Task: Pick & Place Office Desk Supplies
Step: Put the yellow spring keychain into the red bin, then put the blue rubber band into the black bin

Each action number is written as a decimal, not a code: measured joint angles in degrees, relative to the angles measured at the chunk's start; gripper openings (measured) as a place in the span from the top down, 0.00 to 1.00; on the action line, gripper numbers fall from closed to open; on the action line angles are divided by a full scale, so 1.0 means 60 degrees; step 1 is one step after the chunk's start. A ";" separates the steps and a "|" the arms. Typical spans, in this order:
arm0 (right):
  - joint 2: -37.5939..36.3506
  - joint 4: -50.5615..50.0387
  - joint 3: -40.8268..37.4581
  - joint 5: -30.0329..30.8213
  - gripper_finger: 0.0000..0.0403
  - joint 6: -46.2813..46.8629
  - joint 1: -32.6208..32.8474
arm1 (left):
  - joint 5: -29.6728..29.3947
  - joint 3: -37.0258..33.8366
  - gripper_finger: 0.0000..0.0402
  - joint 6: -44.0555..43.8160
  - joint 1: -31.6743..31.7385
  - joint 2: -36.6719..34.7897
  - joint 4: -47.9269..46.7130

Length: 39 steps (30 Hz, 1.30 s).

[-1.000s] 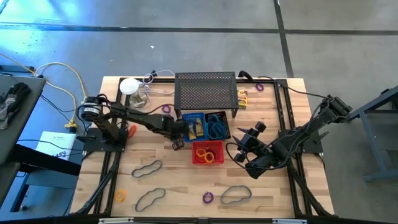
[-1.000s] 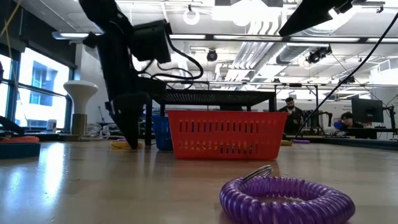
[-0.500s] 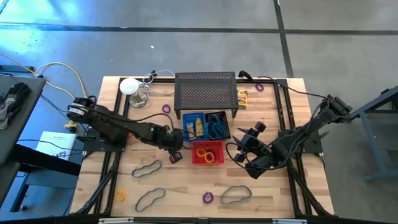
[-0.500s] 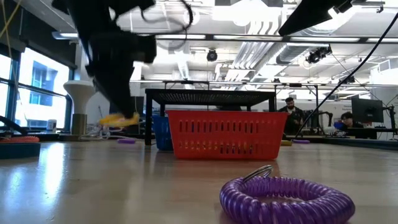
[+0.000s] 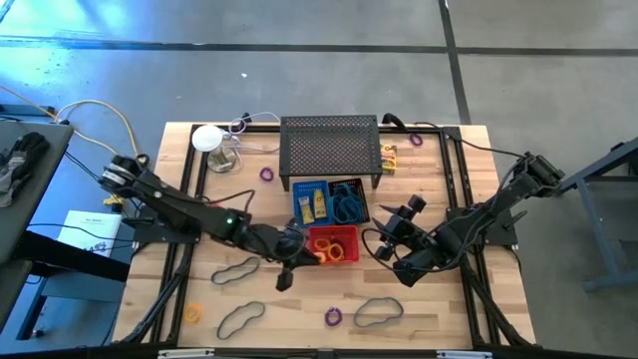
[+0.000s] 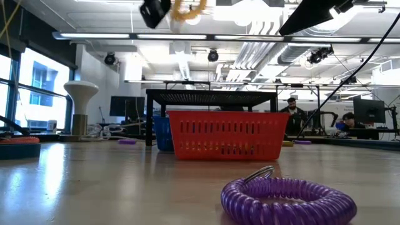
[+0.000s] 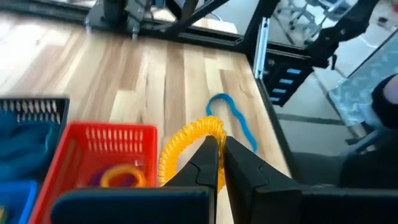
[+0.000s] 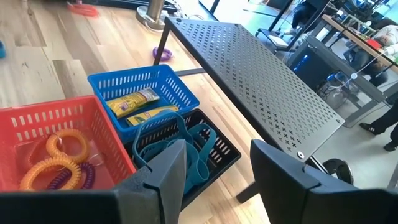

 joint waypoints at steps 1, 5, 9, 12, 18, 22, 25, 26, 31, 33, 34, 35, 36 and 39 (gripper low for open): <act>0.0000 0.0034 0.0000 -0.0011 0.58 -0.0026 0.0001 | 0.0000 -0.0004 0.99 0.0183 0.0046 0.0169 0.0209; 0.0000 0.0082 0.0000 -0.0018 0.58 -0.0069 0.0004 | 0.0005 -0.0007 0.99 0.0414 0.0423 0.1093 0.1320; 0.0000 0.0071 0.0000 -0.0025 0.58 -0.0069 0.0004 | 0.0852 -0.0026 0.99 0.0383 0.0927 0.1815 0.1718; 0.0000 0.0045 -0.0004 -0.0025 0.58 -0.0073 0.0004 | 0.1257 -0.0015 0.99 -0.0097 0.1284 0.2104 0.1772; 0.0000 0.0015 -0.0004 -0.0048 0.58 -0.0073 0.0004 | 0.1406 -0.0021 0.99 -0.0670 0.1739 0.2717 0.1697; 0.0000 0.0017 -0.0007 -0.0105 0.58 -0.0073 0.0004 | 0.1468 -0.0011 0.97 -0.0671 0.1732 0.2729 0.1376; 0.0000 0.0024 -0.0007 -0.0105 0.58 -0.0077 0.0004 | 0.1313 -0.0014 0.93 -0.0664 0.1690 0.2733 0.1070; 0.0000 0.0028 -0.0007 -0.0105 0.58 -0.0102 0.0004 | 0.1297 -0.0015 0.91 -0.0582 0.1651 0.2733 0.1091; 0.0000 0.0093 -0.0007 -0.0127 0.58 -0.0251 0.0004 | 0.1107 -0.0014 0.80 0.0065 0.1492 0.2729 0.1115; 0.0000 0.0093 -0.0007 -0.0174 0.58 -0.0251 0.0004 | 0.1076 -0.0011 0.76 0.0086 0.1425 0.2729 0.1249; 0.0000 0.0093 -0.0007 -0.0178 0.58 -0.0251 0.0004 | 0.1078 -0.0011 0.75 0.0090 0.1390 0.2729 0.1319; 0.0000 0.0094 -0.0007 -0.0178 0.58 -0.0251 0.0004 | 0.1075 -0.0011 0.73 0.0090 0.1367 0.2729 0.1401; 0.0000 0.0094 -0.0007 -0.0178 0.58 -0.0251 0.0004 | 0.1075 -0.0011 0.72 0.0090 0.1354 0.2729 0.1459; 0.0000 0.0093 -0.0007 -0.0178 0.58 -0.0251 0.0004 | 0.1075 -0.0011 0.71 0.0088 0.1355 0.2721 0.1599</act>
